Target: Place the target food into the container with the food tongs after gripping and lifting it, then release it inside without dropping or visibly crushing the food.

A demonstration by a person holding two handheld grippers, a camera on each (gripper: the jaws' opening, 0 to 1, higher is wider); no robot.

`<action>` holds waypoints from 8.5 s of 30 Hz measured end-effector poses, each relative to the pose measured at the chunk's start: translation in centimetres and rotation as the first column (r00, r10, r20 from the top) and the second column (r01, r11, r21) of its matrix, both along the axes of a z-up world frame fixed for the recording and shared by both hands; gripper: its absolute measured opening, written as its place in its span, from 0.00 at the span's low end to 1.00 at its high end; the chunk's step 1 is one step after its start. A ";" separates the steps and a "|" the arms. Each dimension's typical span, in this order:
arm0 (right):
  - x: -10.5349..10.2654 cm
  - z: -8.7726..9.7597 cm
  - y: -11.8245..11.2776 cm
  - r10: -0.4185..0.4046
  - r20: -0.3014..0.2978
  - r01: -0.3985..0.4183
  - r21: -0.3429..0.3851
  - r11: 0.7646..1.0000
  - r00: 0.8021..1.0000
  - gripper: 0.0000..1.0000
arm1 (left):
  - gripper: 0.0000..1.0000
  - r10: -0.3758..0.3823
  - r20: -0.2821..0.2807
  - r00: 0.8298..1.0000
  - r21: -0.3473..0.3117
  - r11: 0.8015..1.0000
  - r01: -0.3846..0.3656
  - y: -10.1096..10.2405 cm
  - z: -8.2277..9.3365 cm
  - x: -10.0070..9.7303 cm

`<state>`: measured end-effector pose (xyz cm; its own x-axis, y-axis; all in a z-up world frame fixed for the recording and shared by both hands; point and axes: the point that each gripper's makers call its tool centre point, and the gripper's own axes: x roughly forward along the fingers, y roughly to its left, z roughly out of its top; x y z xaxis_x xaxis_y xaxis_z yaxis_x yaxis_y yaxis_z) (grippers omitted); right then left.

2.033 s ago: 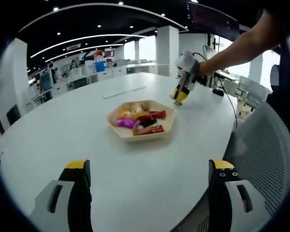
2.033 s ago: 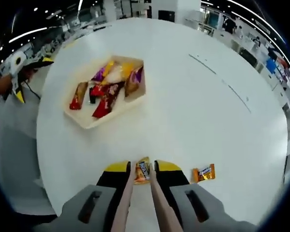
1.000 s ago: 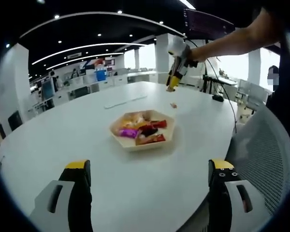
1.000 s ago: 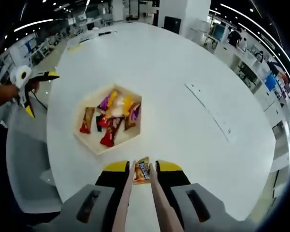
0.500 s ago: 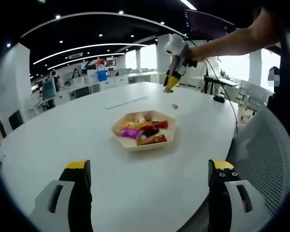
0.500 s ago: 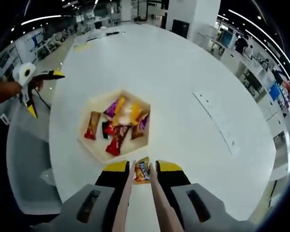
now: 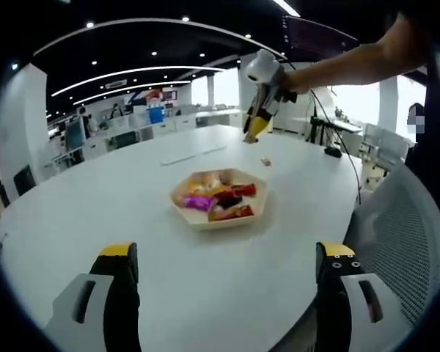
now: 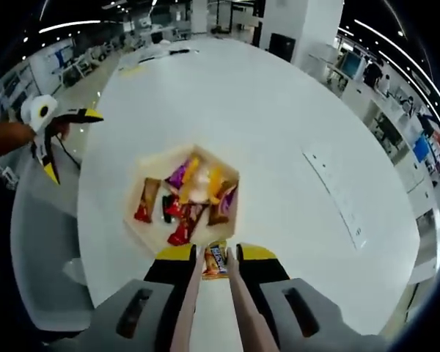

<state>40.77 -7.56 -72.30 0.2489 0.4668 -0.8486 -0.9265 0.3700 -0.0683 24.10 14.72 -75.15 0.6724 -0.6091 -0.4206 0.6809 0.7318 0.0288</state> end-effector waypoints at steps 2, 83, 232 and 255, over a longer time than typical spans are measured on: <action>0.0 0.1 0.7 0.010 0.001 -0.010 0.003 1.000 1.000 0.21 | 0.98 0.000 -0.001 1.000 0.001 1.000 0.000 0.0 0.0 0.0; 0.5 0.7 0.3 0.170 0.083 -0.173 0.026 0.985 0.982 0.27 | 0.98 0.006 -0.010 1.000 0.013 1.000 -0.006 0.1 -0.3 0.0; 5.9 -4.7 -15.0 -0.027 -0.043 0.024 -0.077 0.997 0.999 0.19 | 0.99 0.087 -0.116 0.989 -0.032 0.995 -0.091 1.2 -1.8 0.6; 6.0 -1.7 -11.6 -0.013 -0.024 0.011 -0.062 0.998 1.000 0.19 | 0.99 0.080 -0.088 0.993 -0.035 0.996 -0.083 1.3 -1.4 0.7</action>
<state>46.77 -19.12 -74.04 0.2331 0.4107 -0.8815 -0.9238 0.3766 -0.0688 24.81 16.00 -76.53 0.6825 -0.5708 -0.4565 0.6176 0.7844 -0.0573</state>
